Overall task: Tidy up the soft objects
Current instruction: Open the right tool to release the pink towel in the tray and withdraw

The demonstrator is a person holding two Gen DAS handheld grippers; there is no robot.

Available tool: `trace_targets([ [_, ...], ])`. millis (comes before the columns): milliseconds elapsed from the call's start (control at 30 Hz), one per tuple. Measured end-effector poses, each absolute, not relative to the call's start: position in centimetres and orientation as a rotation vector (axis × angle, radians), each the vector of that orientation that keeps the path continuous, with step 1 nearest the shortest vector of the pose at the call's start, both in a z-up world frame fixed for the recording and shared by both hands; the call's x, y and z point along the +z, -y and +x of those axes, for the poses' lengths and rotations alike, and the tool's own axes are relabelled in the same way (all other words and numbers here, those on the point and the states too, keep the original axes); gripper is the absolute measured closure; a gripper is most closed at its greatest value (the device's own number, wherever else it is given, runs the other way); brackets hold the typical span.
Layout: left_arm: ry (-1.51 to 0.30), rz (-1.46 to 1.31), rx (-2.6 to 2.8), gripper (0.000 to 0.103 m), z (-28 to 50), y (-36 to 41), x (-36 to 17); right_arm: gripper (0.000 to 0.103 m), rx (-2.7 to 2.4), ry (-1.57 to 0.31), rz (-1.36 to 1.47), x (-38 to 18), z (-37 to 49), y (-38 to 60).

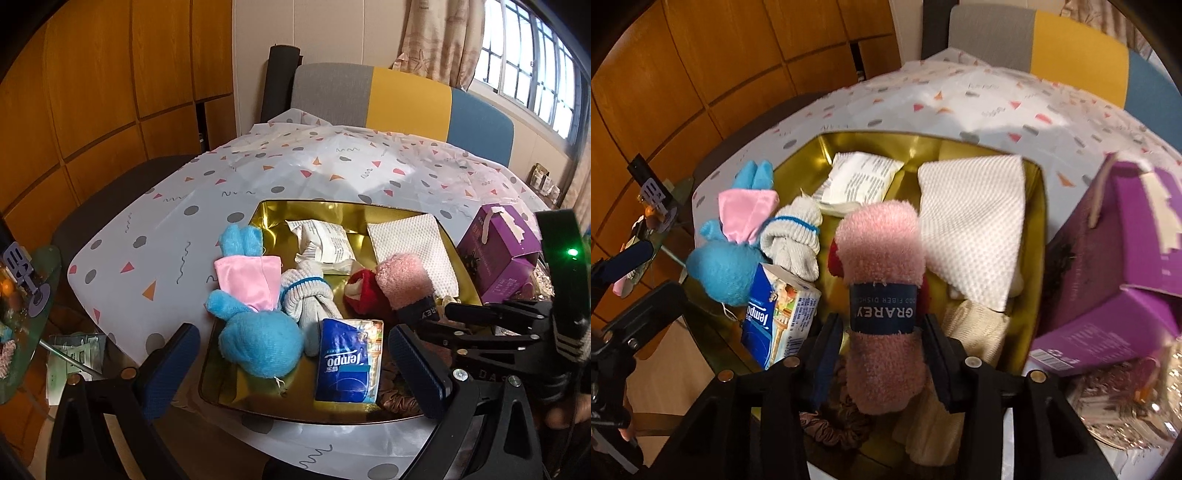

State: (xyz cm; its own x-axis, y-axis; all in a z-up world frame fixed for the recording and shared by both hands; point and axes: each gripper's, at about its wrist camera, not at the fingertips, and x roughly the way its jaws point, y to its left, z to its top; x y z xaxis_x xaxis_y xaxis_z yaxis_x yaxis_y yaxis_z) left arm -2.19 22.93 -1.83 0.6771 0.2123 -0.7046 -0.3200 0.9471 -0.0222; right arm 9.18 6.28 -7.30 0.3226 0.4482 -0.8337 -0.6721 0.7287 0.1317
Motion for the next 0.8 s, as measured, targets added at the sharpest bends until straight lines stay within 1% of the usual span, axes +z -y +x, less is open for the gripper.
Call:
trace_targets([
  [300,-0.737,-0.134,0.286,0.000,-3.0,-21.3,-0.9,0.058,0.654,-0.886,-0.214,-5.3,7.2,-4.5],
  [567,-0.705,-0.118,0.304,0.000,-3.3,-19.0,-0.2,0.058,0.414,-0.762,-0.123,-3.6,4.9,-0.5],
  [800,-0.690,-0.116,0.288,0.000,-3.2,-17.1,0.1,0.058,0.294,-0.695,-0.131,-2.8,3.7,1.5],
])
